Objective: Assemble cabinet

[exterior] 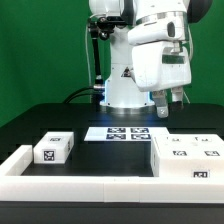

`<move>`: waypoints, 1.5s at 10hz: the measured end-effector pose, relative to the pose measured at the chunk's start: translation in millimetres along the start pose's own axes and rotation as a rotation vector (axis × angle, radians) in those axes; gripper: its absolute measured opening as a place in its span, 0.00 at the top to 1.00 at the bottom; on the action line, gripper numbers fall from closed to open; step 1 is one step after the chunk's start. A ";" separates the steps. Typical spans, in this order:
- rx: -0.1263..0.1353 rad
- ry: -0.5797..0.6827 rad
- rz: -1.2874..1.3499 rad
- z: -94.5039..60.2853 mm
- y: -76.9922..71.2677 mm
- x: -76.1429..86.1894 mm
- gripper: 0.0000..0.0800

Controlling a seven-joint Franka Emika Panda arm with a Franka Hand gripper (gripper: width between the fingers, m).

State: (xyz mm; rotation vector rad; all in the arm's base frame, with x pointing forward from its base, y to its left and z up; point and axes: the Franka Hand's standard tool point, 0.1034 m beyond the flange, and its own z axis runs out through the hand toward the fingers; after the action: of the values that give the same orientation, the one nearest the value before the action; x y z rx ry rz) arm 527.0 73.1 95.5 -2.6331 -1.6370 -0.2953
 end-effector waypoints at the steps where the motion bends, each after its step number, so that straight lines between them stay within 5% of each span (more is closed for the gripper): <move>1: -0.001 0.001 0.151 -0.1 -1.3 4.5 0.19; 6: -0.027 0.090 0.738 7.8 -20.4 15.0 0.19; 11: -0.021 0.088 0.824 9.8 -23.7 16.0 0.19; 12: -0.032 0.087 0.876 11.2 -27.1 15.9 0.19; 13: -0.070 0.132 0.924 11.9 -26.9 16.2 0.19; 15: -0.076 0.123 0.890 13.1 -24.3 11.5 0.19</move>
Offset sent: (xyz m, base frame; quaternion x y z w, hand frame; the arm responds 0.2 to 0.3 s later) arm -0.0071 0.0005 -0.0102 -0.0554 0.0001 0.3099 0.9492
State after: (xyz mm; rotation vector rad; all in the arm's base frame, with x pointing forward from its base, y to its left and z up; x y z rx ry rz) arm 512.2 95.8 82.8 -2.9837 -0.3194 -0.4530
